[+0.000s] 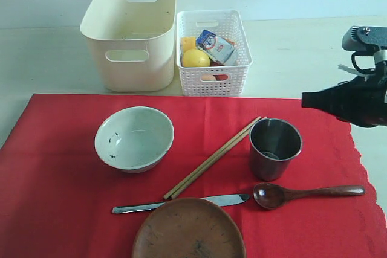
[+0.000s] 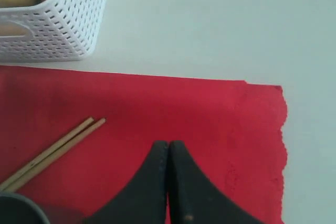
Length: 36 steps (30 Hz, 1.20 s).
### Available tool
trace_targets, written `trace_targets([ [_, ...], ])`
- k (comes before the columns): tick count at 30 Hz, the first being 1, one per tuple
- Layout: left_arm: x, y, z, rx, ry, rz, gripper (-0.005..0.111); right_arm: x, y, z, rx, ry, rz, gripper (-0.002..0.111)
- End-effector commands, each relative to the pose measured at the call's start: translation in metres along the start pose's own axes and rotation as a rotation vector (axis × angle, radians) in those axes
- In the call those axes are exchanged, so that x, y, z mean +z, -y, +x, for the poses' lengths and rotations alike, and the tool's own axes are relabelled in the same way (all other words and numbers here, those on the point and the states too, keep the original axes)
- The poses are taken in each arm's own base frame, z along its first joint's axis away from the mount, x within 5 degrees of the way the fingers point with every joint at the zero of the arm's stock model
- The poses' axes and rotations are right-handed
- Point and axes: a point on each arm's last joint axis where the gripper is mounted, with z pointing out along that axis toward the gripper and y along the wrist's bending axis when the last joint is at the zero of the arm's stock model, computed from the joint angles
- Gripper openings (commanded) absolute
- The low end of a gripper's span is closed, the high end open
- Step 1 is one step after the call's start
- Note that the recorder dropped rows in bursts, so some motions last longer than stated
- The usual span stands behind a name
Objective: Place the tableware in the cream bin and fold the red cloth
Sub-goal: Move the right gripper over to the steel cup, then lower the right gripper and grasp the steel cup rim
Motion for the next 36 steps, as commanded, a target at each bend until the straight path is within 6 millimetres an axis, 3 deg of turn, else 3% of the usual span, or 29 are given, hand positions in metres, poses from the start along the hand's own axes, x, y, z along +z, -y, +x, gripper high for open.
trace_targets([
  [1,0.0,0.0,0.0,0.005,0.009,0.004,0.0,-0.001,0.001,0.0,0.041,-0.001,0.004,0.013],
  [7,0.0,0.0,0.0,0.005,0.009,0.004,0.0,-0.001,-0.019,0.002,-0.026,0.024,-0.068,0.045],
  [11,0.0,0.0,0.0,0.005,0.009,0.004,0.0,-0.002,-0.033,0.004,-0.101,0.04,-0.116,0.054],
  [36,0.0,0.0,0.0,0.005,0.009,0.004,0.0,-0.003,-0.039,0.008,-0.14,0.019,-0.13,0.056],
])
